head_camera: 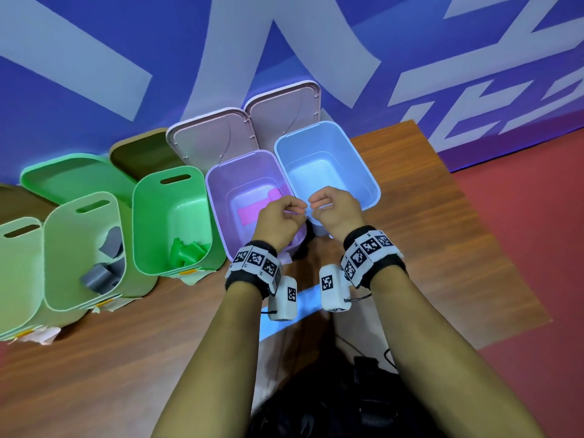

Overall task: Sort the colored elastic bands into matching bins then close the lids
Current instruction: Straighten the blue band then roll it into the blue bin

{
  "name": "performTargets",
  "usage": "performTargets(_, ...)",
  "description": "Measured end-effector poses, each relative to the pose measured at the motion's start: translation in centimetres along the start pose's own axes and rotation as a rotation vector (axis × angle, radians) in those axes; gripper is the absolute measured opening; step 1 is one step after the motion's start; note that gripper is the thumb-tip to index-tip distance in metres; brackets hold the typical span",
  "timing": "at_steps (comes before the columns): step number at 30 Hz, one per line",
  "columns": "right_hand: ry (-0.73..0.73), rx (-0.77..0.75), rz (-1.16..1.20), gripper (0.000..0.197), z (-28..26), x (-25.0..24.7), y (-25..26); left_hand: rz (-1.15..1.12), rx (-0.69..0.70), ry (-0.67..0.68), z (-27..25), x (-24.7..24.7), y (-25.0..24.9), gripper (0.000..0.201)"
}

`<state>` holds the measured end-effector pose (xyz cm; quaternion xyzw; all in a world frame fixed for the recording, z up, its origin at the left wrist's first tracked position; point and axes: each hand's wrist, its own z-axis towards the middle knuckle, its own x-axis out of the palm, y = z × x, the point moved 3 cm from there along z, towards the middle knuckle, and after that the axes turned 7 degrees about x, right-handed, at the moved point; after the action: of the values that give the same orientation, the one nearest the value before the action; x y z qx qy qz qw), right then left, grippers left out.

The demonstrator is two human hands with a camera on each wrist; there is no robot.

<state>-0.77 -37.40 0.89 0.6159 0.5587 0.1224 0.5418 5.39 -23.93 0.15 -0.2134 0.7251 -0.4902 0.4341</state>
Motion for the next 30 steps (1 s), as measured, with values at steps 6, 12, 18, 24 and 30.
performTargets(6, 0.085, -0.058, -0.074, 0.022, -2.9, 3.1, 1.6, 0.006, -0.009, -0.08, -3.5, -3.6, 0.8, 0.023)
performTargets(12, 0.244, -0.114, -0.146, 0.023, -6.3, 8.4, 2.7, 0.006, -0.087, -0.219, -8.5, -7.3, 4.3, 0.02)
performTargets(18, 0.359, -0.133, -0.241, 0.02, -9.3, 14.1, 1.1, 0.035, -0.22, -0.267, -14.1, -9.8, 8.7, 0.024)
performTargets(24, 0.506, -0.065, -0.292, 0.021, -11.9, 19.3, -1.7, 0.09, -0.361, -0.234, -18.7, -10.4, 13.6, 0.02)
performTargets(30, 0.556, -0.002, -0.364, 0.024, -13.0, 22.5, -4.3, 0.023, -0.439, -0.199, -21.1, -9.9, 17.6, 0.018)
